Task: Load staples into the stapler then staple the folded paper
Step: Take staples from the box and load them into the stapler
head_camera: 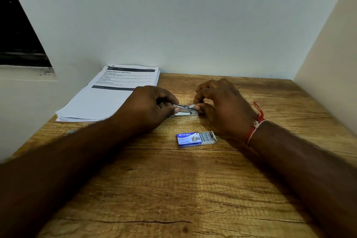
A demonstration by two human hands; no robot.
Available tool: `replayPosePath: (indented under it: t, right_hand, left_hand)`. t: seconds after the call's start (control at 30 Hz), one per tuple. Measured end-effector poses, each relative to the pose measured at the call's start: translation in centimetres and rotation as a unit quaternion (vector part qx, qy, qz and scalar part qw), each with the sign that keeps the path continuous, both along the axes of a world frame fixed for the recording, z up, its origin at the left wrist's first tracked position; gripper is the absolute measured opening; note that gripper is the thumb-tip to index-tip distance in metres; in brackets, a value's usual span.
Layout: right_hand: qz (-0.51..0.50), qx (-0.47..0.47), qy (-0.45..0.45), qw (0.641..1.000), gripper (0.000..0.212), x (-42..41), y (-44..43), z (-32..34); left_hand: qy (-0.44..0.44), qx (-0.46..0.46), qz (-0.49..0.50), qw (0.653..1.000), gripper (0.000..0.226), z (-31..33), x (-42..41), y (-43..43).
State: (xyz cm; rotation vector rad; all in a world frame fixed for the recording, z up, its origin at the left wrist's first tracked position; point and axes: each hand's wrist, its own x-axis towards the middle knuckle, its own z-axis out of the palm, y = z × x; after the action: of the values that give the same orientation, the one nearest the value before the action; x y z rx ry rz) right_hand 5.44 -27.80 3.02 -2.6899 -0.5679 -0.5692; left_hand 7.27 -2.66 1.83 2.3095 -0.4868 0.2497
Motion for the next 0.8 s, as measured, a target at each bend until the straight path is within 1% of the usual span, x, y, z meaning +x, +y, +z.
replayPosePath:
  t: [0.43, 0.63, 0.8]
  right_hand:
    - [0.000, -0.010, 0.007, 1.000, 0.005, -0.15, 0.20, 0.30]
    - [-0.005, 0.025, 0.023, 0.999, 0.004, -0.14, 0.07, 0.31]
    - [0.000, 0.009, 0.028, 1.000, 0.002, -0.15, -0.07, 0.11]
  left_hand:
    - [0.004, -0.002, 0.000, 1.000, 0.016, 0.14, -0.19, -0.22]
    - [0.008, 0.001, 0.002, 1.000, 0.015, 0.23, -0.26, -0.15]
    - [0.005, -0.004, 0.000, 1.000, 0.015, 0.11, -0.31, -0.24]
